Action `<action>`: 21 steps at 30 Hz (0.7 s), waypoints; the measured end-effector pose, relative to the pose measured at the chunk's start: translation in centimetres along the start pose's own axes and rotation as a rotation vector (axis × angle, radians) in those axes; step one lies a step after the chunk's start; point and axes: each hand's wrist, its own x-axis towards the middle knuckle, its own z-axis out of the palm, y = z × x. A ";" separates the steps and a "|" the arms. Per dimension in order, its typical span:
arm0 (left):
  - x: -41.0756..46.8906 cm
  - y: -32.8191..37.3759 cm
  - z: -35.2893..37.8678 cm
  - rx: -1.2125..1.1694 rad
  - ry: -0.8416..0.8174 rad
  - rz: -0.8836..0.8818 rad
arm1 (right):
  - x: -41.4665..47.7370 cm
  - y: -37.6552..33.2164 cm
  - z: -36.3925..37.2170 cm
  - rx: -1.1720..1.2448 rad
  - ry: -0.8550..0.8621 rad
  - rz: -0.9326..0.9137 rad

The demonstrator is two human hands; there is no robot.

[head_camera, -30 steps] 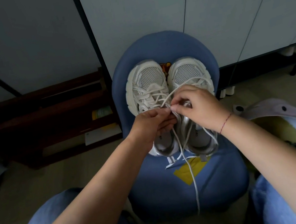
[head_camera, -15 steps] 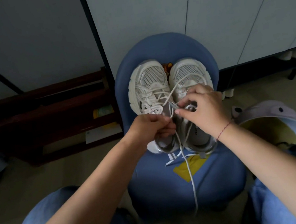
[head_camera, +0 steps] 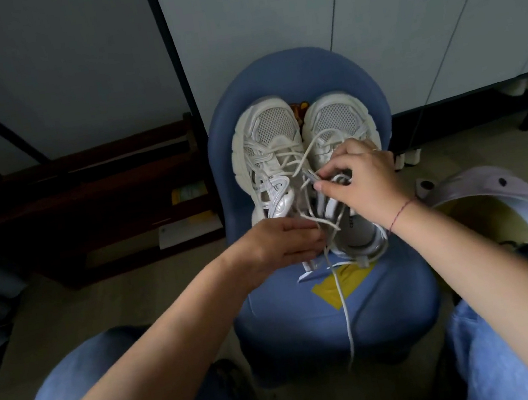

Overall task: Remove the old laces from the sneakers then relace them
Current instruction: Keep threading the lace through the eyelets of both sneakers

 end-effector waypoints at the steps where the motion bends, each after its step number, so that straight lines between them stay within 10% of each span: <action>1: 0.3 0.0 0.7 -0.093 0.003 -0.012 | 0.0 0.0 0.0 -0.003 0.003 -0.002; 11: 1.5 0.4 2.9 -0.614 0.220 -0.048 | 0.2 0.4 0.3 -0.022 0.037 -0.054; 21: -0.6 -0.6 2.9 0.062 -0.060 -0.007 | 0.2 0.7 0.3 0.004 0.036 -0.065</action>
